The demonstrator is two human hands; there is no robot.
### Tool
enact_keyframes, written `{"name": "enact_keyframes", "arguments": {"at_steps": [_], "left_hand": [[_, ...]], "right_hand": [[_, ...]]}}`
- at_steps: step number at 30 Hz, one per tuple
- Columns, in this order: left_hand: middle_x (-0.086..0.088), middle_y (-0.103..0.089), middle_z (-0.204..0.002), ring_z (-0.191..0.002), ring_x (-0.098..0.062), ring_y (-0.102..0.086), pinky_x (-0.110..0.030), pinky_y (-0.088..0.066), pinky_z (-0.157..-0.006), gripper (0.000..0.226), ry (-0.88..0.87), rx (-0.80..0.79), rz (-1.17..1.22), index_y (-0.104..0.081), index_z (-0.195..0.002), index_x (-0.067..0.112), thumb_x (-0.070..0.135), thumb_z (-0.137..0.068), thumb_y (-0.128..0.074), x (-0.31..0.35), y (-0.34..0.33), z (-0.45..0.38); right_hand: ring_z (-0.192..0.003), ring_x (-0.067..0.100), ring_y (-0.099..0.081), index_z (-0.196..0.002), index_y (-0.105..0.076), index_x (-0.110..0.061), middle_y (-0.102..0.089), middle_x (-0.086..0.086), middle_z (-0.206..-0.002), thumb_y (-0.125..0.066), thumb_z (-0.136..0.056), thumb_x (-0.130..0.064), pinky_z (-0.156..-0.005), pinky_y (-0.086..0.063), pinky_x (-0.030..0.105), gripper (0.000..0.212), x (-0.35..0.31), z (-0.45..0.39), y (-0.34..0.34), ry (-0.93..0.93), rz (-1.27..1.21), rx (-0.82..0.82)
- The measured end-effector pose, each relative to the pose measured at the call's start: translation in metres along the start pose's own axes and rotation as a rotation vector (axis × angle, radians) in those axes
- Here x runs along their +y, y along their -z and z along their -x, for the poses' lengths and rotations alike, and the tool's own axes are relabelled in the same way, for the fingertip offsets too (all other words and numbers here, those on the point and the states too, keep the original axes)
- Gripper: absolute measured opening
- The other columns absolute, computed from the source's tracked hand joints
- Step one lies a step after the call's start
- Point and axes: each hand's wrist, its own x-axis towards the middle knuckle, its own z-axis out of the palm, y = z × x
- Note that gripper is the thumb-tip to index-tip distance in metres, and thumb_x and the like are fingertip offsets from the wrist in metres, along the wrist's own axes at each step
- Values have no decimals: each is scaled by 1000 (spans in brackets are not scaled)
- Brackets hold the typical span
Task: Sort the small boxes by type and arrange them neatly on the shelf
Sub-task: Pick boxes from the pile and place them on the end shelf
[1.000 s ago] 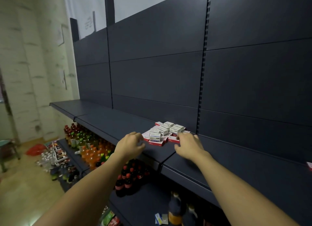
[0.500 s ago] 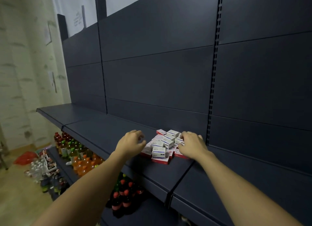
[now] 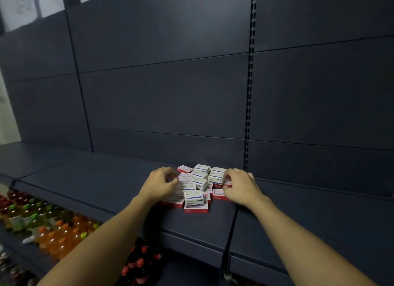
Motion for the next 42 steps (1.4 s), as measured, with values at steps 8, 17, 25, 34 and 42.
{"name": "enact_keyframes", "arguments": {"at_steps": [8,17,25,34,42], "left_hand": [[13,-63,-101,-92,-3,-58,-33,-53,-83,31,-135,-51,119,-67,-106,26,43,-86,-52,-25,-22,4],[17,-61,-105,-97,-5,-55,-30,-47,-87,50,-342,-30,84,-66,-109,28,63,-78,-50,-31,-29,5],[22,-58,-105,-97,-1,-52,-35,-43,-97,40,-362,-63,111,-65,-112,29,57,-84,-59,-34,-27,4],[21,-58,-107,-100,-4,-52,-28,-46,-93,36,-326,-82,129,-61,-107,34,48,-76,-67,-34,-33,1],[18,-56,-105,-100,-3,-53,-23,-47,-83,33,-367,-51,206,-56,-103,33,33,-74,-70,-36,-33,3]], "right_hand": [[-115,18,-51,-119,-59,-21,-58,-5,-118,-57,-79,-24,-100,-32,33,40,-29,16,-35,-185,3,133],[-109,18,-52,-117,-58,-22,-59,-7,-112,-55,-65,-25,-98,-37,33,52,-27,23,-45,-198,195,205],[-118,22,-55,-128,-56,-21,-60,-2,-126,-59,-70,-19,-101,-43,33,59,-28,21,-41,-268,56,117],[-113,17,-55,-124,-61,-24,-60,-7,-116,-62,-73,-23,-100,-43,33,51,-20,20,-44,-275,38,123],[-111,17,-50,-117,-68,-29,-54,-9,-110,-61,-78,-31,-97,-37,32,40,-17,18,-48,-255,100,82]]}}
